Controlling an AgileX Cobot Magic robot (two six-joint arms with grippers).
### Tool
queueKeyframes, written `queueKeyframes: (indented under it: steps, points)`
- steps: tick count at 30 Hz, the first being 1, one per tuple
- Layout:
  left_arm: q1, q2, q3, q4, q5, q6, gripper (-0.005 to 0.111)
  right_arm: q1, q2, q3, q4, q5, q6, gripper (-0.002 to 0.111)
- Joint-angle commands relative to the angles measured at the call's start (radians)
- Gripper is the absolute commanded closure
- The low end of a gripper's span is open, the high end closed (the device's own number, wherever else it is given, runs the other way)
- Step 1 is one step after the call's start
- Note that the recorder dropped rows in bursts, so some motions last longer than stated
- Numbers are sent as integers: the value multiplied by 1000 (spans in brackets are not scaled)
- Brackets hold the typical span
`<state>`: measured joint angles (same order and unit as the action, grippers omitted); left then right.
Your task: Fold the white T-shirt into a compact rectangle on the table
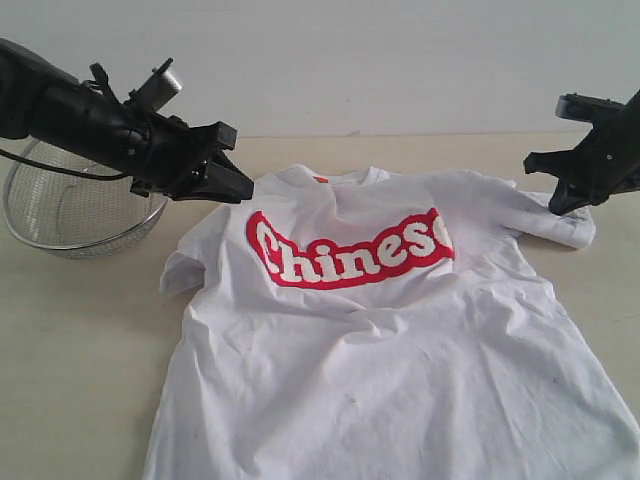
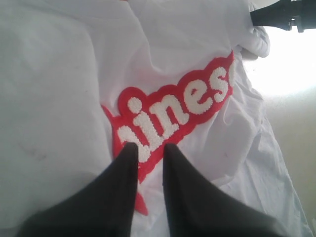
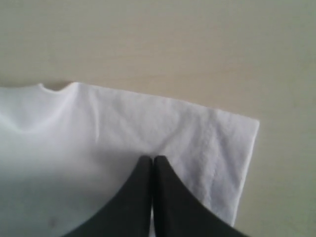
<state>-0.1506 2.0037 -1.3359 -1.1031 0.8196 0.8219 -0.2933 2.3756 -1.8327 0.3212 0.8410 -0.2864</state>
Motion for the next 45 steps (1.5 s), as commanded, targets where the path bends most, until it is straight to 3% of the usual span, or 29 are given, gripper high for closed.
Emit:
queueKeyframes:
  steps: [1,14,23,30,35,39,45]
  points:
    - [1,-2,-8,2,-8,7,88,-6,47,-7,-24,-67,5,108]
    - [1,-2,-8,3,-4,7,88,-8,202,-335,-129,51,121,108]
    - [1,-2,-8,23,-4,5,88,-71,287,-462,-122,51,154,108]
    - [1,-2,-8,23,-6,3,88,-75,289,-532,84,36,94,108]
    - [1,-2,-8,23,-23,-10,88,-68,272,-532,434,161,-79,108]
    - [1,-2,-8,23,-34,-16,88,-53,205,-532,492,163,-111,108]
    - [1,33,-14,29,-44,-37,88,14,119,-532,639,380,-243,108]
